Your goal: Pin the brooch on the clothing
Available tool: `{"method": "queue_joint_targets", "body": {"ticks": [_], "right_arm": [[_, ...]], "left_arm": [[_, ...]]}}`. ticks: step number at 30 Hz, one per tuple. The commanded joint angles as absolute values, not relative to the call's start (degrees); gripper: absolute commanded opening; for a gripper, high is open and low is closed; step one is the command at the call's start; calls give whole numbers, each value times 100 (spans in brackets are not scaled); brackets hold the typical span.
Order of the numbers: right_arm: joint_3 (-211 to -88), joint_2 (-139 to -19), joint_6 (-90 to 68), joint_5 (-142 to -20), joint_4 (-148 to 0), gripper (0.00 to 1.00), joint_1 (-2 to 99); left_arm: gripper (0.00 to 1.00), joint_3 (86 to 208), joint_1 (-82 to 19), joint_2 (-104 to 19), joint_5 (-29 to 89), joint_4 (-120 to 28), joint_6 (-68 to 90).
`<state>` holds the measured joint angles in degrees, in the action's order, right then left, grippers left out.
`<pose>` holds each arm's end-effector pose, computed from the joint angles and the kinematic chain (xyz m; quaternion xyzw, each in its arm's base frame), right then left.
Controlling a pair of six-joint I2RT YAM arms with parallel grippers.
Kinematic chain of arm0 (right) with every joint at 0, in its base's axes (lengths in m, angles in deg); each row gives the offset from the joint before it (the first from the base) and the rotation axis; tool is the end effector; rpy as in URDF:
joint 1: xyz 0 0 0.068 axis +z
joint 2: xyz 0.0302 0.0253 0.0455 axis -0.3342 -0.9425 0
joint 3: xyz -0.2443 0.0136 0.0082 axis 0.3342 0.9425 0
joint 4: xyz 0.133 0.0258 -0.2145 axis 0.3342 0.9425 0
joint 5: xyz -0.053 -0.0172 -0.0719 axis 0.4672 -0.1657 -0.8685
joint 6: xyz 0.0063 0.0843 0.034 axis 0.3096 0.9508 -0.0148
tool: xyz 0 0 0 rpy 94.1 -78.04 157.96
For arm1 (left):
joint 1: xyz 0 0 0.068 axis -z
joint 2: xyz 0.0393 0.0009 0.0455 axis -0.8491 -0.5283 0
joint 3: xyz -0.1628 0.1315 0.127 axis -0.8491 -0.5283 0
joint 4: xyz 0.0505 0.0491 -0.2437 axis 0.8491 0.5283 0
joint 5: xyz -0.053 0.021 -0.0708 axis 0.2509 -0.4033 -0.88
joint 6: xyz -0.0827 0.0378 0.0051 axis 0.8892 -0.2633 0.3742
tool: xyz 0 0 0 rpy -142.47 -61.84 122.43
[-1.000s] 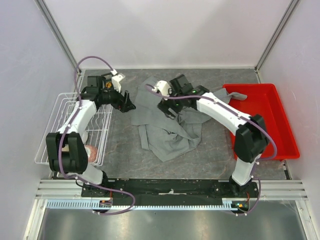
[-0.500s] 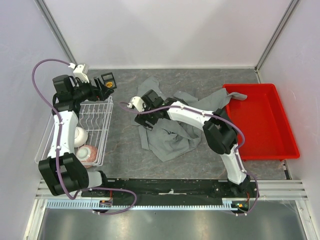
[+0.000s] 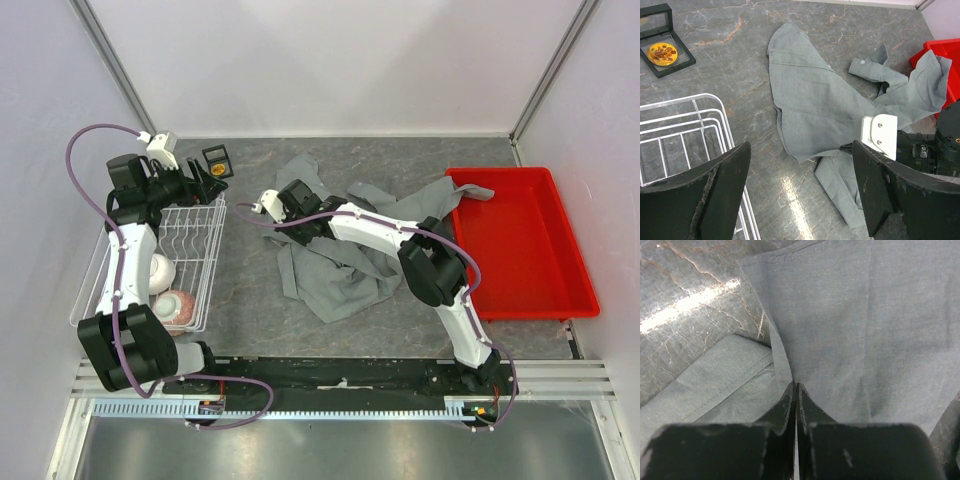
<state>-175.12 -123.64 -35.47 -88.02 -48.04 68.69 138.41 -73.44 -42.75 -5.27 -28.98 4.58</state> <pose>0.3240 0.3754 0.1416 -0.5196 0.7857 0.0931 0.3226 0.3271 0.0317 0.2895 0.0505 0.8141 -0.2690 0.5122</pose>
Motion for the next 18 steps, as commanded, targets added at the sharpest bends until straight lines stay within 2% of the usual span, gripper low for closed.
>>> {"method": "queue_joint_targets", "body": {"ticks": [1,7,14,17,18], "right_arm": [[-17729,-12228,-3588,-9023,-4921,0,6857],[-17668,-11859,-3527,-8908,-4921,0,6769],[-17519,-11008,-3123,-8618,-4842,0,6041],[-17483,-10892,-3158,-7821,-4475,0,5724],[-17614,-10935,-3228,-7505,-4334,7,5723]], "left_arm": [[88,13937,-7375,-4303,-628,-3008,644],[88,13990,-7375,-4374,-637,-3017,644],[86,14016,-7375,-4505,-699,-3087,653],[86,13999,-7375,-4584,-786,-3131,644],[86,13990,-7375,-4593,-778,-3140,653]]}}
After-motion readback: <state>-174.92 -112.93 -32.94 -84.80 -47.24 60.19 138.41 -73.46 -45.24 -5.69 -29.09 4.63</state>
